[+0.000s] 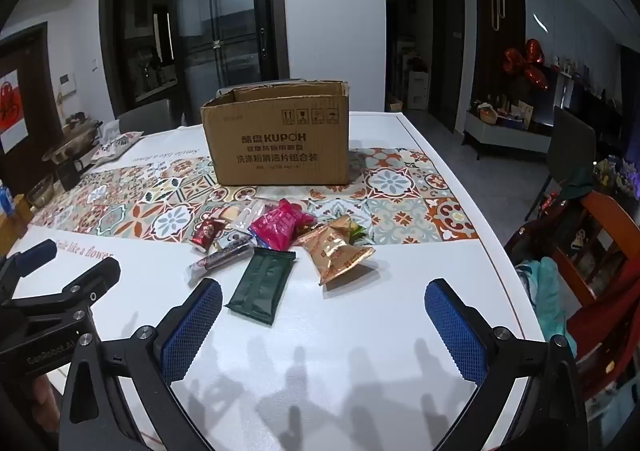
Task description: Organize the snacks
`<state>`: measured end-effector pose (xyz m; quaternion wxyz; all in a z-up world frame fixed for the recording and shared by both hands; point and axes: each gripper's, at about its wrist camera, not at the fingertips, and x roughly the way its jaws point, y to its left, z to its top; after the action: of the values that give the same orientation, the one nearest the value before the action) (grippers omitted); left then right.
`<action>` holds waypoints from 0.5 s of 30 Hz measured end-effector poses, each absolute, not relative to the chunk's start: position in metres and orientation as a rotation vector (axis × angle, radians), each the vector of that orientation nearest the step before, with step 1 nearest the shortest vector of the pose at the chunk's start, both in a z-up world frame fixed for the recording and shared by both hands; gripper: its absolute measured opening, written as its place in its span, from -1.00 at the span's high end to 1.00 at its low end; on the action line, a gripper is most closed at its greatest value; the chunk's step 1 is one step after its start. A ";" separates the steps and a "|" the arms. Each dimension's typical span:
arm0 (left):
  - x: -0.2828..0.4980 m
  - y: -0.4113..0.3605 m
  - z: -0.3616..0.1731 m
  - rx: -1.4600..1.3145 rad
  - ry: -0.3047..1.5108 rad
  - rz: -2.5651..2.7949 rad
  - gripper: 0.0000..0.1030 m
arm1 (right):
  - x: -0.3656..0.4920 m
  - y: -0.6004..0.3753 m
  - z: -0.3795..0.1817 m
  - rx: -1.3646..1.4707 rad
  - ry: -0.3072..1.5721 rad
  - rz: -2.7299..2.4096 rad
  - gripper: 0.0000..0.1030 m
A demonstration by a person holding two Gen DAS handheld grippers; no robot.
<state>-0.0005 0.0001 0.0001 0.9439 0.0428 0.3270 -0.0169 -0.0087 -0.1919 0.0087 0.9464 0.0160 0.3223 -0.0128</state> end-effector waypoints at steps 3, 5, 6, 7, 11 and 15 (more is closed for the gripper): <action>0.000 0.000 0.000 0.094 0.671 -0.032 -1.00 | -0.009 -0.192 0.009 0.031 0.658 -0.027 -0.99; -0.001 0.000 0.000 0.091 0.670 -0.038 -1.00 | -0.009 -0.192 0.009 0.028 0.657 -0.028 -0.99; 0.000 0.008 0.005 0.090 0.669 -0.040 -1.00 | -0.009 -0.192 0.009 0.029 0.657 -0.028 -0.99; 0.001 0.012 0.006 0.088 0.670 -0.042 -1.00 | -0.009 -0.192 0.009 0.029 0.657 -0.028 -0.99; 0.000 0.007 0.005 0.095 0.663 -0.027 -1.00 | -0.009 -0.192 0.009 0.030 0.657 -0.027 -0.99; -0.001 0.010 0.010 0.092 0.658 -0.026 -1.00 | -0.010 -0.192 0.009 0.030 0.656 -0.027 -0.99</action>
<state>-0.0011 0.0100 0.0097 0.9452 0.0454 0.3231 -0.0126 -0.0096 -0.1921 0.0086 0.9466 0.0146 0.3219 -0.0133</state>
